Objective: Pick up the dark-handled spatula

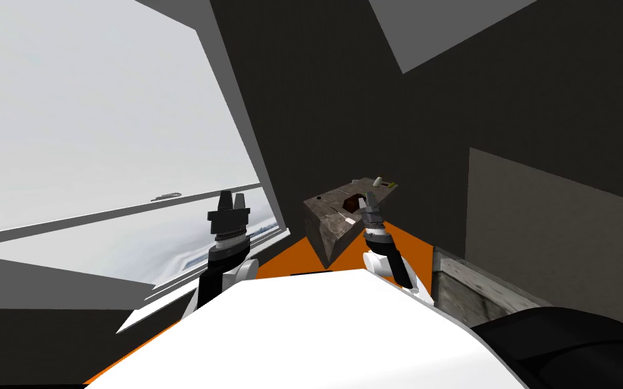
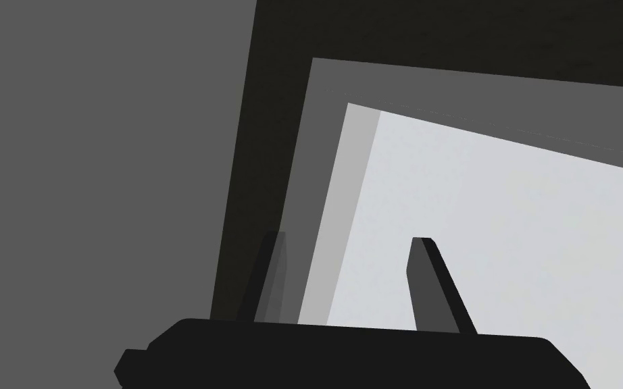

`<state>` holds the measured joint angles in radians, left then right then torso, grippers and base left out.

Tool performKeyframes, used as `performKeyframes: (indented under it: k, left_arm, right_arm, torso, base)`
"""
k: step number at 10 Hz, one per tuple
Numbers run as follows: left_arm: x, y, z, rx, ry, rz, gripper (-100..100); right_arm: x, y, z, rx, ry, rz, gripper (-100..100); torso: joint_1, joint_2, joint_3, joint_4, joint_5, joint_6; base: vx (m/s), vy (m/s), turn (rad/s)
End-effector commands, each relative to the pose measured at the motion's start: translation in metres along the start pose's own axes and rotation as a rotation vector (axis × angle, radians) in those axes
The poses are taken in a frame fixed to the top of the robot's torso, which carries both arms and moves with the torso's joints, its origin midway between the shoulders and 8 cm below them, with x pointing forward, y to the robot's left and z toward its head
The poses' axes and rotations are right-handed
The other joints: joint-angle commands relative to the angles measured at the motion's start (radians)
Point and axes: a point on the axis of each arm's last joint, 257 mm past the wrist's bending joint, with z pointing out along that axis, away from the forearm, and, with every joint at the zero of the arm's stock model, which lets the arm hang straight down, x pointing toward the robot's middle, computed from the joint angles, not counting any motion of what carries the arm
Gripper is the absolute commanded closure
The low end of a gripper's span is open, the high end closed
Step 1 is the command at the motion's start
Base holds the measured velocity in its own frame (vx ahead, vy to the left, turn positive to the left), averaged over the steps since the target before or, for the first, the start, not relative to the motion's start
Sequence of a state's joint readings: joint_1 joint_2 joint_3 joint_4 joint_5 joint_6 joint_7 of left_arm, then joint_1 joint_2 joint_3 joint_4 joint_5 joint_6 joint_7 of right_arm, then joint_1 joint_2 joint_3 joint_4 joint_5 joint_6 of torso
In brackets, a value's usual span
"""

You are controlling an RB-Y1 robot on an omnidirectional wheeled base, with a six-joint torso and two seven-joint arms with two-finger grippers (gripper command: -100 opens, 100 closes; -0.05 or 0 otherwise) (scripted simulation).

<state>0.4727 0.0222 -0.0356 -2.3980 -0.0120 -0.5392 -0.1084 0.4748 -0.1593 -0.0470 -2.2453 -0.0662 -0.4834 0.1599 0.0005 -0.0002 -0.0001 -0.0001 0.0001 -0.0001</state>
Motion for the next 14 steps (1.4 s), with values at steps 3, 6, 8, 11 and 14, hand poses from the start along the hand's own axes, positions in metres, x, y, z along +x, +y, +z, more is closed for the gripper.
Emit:
performKeyframes:
  k: [3,6,8,11,14]
  left_arm:
    - [0.0,0.0,0.0,0.0,0.0,0.0,0]
    - [0.0,0.0,0.0,0.0,0.0,0.0,0]
    - [0.0,0.0,0.0,0.0,0.0,0.0,0]
    - [0.0,0.0,0.0,0.0,0.0,0.0,0]
    - [0.0,0.0,0.0,0.0,0.0,0.0,0]
  right_arm:
    - [0.007,-0.012,-0.002,0.009,0.082,-0.032,-100]
    - [0.012,-0.018,-0.004,0.015,0.134,-0.053,-100]
    - [0.015,-0.026,-0.008,0.026,0.176,-0.068,-100]
    - [0.022,-0.045,-0.018,0.063,0.25,-0.092,-100]
    - [0.026,-0.057,-0.025,0.083,0.315,-0.118,-100]
  torso:
    - [0.0,0.0,0.0,0.0,0.0,0.0]
    - [0.001,0.0,0.0,0.0,0.0,0.0]
    - [0.001,-0.001,0.0,0.0,0.0,0.0]
    - [0.001,-0.001,-0.001,0.0,0.0,0.0]
    - [0.001,-0.002,-0.001,0.0,0.0,0.0]
  base:
    - [0.007,0.022,0.032]
    - [0.009,0.02,0.031]
    - [0.013,0.029,0.034]
    - [0.02,0.026,0.052]
    - [0.027,0.03,0.038]
